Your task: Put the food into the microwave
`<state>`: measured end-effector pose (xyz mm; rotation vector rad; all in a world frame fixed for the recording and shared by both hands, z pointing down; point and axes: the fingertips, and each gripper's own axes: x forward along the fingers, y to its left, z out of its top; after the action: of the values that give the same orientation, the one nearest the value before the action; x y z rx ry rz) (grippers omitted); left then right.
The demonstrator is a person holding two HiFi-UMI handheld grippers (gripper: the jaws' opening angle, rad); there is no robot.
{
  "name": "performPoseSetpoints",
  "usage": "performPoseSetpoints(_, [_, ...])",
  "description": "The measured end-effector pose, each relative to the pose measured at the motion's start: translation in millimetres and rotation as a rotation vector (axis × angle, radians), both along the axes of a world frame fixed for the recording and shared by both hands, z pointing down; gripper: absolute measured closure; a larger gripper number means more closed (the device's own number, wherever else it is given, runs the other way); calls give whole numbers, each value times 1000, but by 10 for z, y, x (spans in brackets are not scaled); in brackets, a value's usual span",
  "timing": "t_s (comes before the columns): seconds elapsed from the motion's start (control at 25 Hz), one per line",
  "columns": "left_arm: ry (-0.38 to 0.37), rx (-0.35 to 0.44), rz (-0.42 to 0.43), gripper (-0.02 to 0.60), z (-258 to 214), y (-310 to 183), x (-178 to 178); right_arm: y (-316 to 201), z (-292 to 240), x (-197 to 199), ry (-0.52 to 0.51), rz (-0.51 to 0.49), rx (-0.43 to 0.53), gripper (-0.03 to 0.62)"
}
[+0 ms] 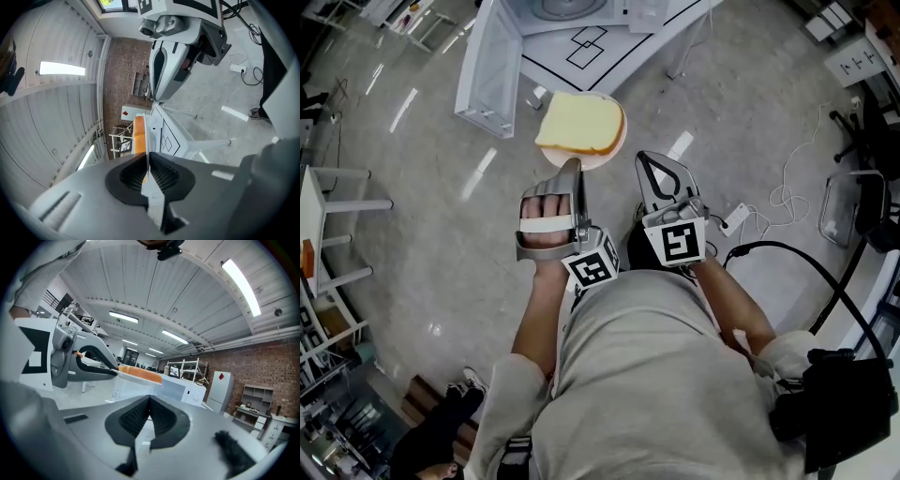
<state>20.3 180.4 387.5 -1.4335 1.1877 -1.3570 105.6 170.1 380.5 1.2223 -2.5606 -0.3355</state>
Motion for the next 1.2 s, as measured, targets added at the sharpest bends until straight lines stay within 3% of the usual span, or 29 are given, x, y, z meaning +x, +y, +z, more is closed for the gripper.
performPoseSetpoints(0.44, [-31, -13, -11, 550, 37, -628, 143, -657, 65, 221, -6, 3, -6, 583])
performPoseSetpoints(1.2, [-20, -36, -116, 548, 122, -1372, 345, -1380, 93, 370, 6, -117, 6, 583])
